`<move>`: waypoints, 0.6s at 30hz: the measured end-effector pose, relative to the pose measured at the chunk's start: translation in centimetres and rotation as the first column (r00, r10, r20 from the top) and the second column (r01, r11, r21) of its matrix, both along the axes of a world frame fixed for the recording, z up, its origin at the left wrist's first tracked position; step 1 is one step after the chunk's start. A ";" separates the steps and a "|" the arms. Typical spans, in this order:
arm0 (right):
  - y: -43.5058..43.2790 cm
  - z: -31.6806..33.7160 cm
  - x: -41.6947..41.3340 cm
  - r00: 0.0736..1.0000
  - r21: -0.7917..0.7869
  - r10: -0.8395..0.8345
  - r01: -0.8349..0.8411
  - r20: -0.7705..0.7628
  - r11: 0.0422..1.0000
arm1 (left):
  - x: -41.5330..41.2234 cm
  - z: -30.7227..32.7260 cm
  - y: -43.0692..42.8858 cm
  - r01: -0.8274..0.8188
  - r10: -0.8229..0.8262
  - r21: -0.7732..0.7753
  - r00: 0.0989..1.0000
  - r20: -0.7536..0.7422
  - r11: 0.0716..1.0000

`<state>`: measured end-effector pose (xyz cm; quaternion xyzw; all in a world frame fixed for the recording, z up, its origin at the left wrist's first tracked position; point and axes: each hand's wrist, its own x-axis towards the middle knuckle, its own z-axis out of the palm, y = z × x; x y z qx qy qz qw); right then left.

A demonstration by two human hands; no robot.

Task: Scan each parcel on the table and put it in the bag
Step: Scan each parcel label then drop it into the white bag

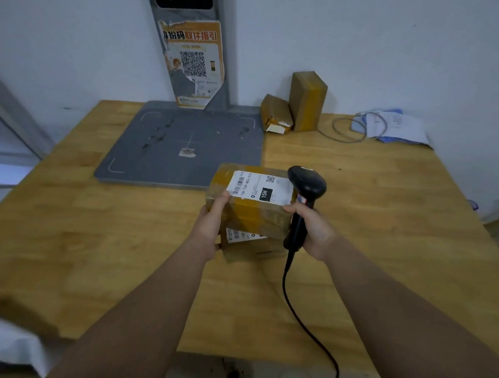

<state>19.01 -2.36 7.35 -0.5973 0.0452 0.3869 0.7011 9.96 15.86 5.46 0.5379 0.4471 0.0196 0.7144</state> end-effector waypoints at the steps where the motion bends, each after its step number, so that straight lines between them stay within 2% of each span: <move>1: -0.1 0.2 -0.5 1.000 -0.004 -0.006 0.006 0.011 1.000 | -0.2 0.3 0.0 0.002 -0.002 0.024 1.000 -0.004 1.000; 5: 0.5 1.8 -1.5 0.992 -0.110 -0.054 0.066 0.115 0.992 | -0.3 1.5 0.2 -0.019 0.018 0.047 1.000 0.008 0.999; 10: 0.1 3.1 -1.7 0.954 -0.224 -0.039 0.109 0.297 0.969 | -1.6 2.8 1.1 -0.070 0.056 0.057 0.975 0.217 0.996; 14: -0.6 5.5 -1.5 0.919 -0.183 -0.028 0.108 0.392 0.977 | -2.2 5.3 3.0 -0.029 -0.064 0.286 0.948 0.313 0.958; 18: 0.0 6.2 -2.7 0.905 -0.148 0.044 0.021 0.422 0.989 | -2.2 7.6 3.5 0.097 -0.284 0.593 0.931 0.230 0.799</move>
